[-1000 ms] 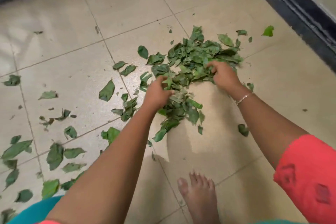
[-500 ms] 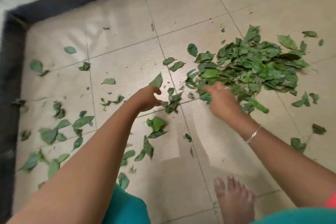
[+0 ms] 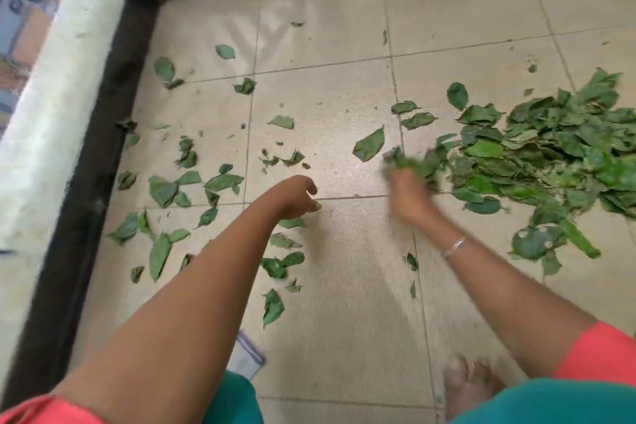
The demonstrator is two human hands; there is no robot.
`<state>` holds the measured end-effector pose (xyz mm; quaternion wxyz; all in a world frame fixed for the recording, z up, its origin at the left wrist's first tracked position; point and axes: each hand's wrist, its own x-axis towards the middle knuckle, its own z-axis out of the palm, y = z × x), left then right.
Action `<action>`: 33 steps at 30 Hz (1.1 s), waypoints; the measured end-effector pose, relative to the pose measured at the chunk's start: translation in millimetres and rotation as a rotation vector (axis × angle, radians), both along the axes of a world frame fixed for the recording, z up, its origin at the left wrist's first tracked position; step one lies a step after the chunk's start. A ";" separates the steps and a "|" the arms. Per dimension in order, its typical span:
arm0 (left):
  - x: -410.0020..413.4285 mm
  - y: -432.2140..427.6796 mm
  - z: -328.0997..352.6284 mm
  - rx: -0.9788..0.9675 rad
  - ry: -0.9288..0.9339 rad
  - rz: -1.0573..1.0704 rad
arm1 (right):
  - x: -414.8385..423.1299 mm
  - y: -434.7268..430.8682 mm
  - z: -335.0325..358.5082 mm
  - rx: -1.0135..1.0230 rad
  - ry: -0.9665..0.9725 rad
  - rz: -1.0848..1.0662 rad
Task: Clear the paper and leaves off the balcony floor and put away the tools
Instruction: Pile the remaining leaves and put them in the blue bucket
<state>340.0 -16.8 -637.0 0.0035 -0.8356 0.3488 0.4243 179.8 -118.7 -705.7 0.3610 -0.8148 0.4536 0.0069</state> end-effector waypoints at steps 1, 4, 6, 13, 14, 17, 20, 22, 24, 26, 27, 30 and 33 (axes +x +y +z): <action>-0.8 4.7 -1.7 -0.032 0.014 0.081 | -11.4 -22.5 8.2 -0.020 -0.010 -0.192; -17.2 13.7 -7.6 -0.199 -0.003 0.479 | -29.2 -34.9 19.0 -0.175 0.020 -0.352; -36.9 18.8 -13.2 -0.252 -0.010 0.851 | -22.8 2.4 14.9 -0.045 -0.092 -0.162; -100.9 55.9 -37.8 0.102 0.018 1.602 | -55.3 101.7 4.1 0.447 0.251 0.519; -102.8 60.2 -44.4 0.108 0.025 1.651 | -61.7 92.4 2.5 0.367 0.227 0.410; -114.1 54.6 -57.6 -0.016 0.019 1.501 | -63.7 55.0 3.5 -0.037 0.135 0.161; -129.3 36.4 -46.9 -0.327 -0.015 1.200 | -37.7 54.2 6.6 -0.101 0.051 0.188; -116.2 39.2 -42.8 -0.377 -0.081 1.243 | -12.8 77.1 11.0 -0.113 -0.011 0.352; -92.8 61.3 -47.7 -0.331 -0.213 1.395 | 9.7 106.7 11.0 -0.115 -0.073 0.615; -70.1 90.1 -56.0 -0.266 -0.296 1.544 | 30.3 131.6 5.8 -0.057 -0.066 0.843; -62.0 103.3 -62.6 -0.239 -0.306 1.590 | 39.5 138.4 1.9 -0.015 -0.026 0.916; -57.6 117.2 -74.2 -0.402 -0.227 1.494 | 62.7 127.1 -11.6 0.067 0.043 0.801; -72.0 100.7 -61.8 -0.596 -0.153 1.269 | 71.8 92.6 -6.1 -0.050 -0.065 0.332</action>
